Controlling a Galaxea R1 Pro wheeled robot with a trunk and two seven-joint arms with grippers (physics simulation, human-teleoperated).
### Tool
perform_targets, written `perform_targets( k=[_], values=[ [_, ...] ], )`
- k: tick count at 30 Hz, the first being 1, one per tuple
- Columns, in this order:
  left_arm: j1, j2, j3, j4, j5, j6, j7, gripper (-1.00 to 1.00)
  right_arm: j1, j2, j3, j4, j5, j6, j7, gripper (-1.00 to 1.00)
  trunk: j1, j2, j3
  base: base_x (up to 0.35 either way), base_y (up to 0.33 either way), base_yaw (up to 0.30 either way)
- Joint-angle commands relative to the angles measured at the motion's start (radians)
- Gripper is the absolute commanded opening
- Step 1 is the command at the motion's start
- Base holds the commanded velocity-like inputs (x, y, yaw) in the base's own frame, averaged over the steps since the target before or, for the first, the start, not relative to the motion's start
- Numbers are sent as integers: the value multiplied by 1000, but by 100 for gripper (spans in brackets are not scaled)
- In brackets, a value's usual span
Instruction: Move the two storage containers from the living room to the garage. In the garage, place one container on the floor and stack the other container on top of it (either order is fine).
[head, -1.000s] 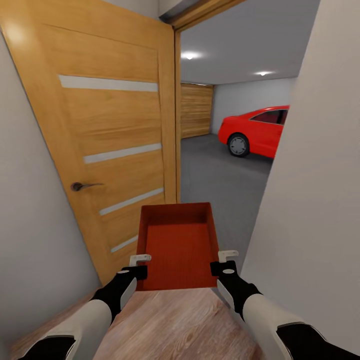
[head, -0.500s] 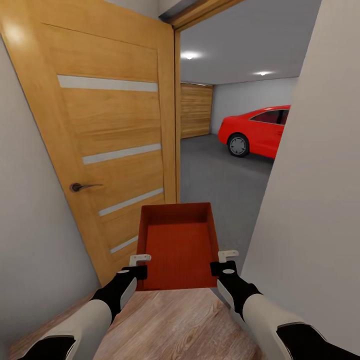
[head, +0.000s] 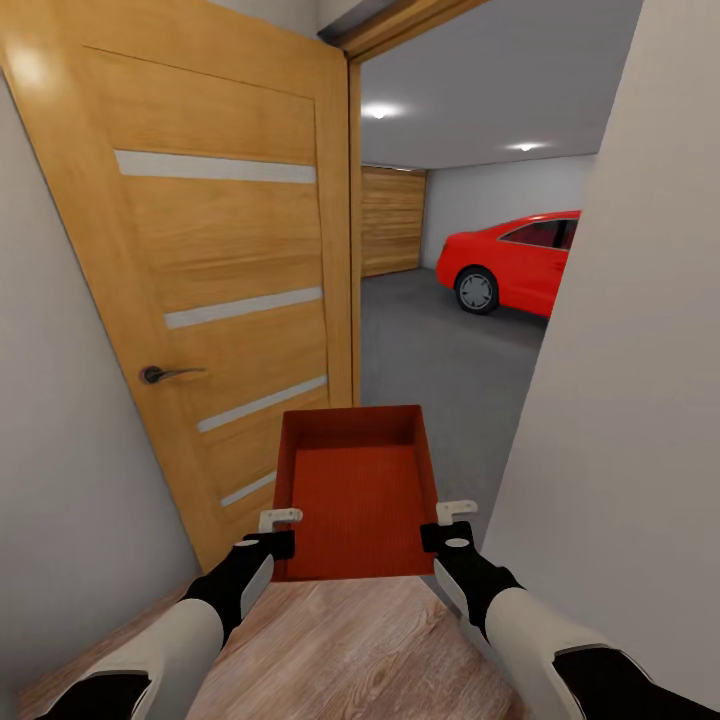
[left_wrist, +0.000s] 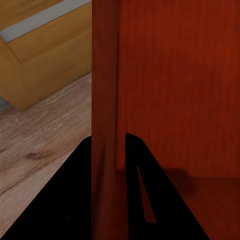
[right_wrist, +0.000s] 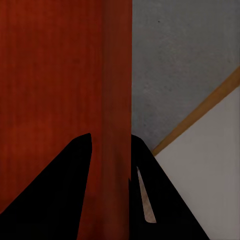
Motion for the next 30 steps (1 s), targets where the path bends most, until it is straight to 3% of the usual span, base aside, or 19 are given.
perform_targets(
  k=[1,30],
  values=[
    [-1,35,-18,-5,4,-21,3,-100,-1,-11,10,3,-17,5,-3,-100,1,-2,-2,0,0,0],
    [-1,35,-18,-6,4,-21,4,-100,-1,-11,10,5,-17,4,-3,-100,1,-2,-2,0,0,0]
  ],
)
